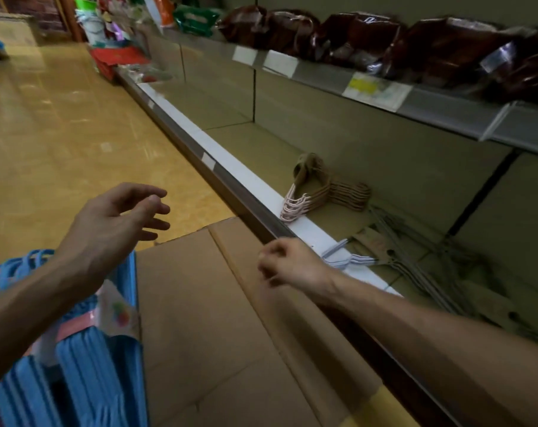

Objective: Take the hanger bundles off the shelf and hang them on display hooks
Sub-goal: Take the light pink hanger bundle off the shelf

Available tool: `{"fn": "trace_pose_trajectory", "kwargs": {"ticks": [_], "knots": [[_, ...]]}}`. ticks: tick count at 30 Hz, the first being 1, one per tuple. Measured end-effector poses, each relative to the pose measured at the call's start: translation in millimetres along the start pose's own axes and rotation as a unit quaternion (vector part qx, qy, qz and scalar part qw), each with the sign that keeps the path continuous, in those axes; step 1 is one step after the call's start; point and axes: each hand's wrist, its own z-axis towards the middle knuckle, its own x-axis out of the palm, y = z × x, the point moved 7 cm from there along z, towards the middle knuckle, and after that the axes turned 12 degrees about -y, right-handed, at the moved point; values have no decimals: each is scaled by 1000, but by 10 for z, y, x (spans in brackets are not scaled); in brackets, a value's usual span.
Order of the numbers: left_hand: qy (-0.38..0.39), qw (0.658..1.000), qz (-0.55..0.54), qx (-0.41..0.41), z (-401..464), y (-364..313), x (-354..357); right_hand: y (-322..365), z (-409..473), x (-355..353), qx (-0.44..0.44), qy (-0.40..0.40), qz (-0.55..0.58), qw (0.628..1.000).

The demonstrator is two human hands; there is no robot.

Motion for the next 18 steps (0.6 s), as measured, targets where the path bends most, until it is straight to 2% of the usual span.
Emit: {"fn": "trace_pose_trajectory", "kwargs": {"ticks": [3, 6, 11, 18], "knots": [[16, 1000, -18, -5, -63, -27, 297, 18, 381, -514, 41, -95, 53, 993], [32, 999, -33, -14, -112, -31, 557, -23, 744, -932, 98, -156, 143, 972], [35, 997, -50, -35, -82, 56, 835, -155, 1074, -1138, 196, -152, 204, 947], [27, 990, -103, -91, -9, 293, 1108, -381, 1610, -1008, 222, -150, 175, 947]]}}
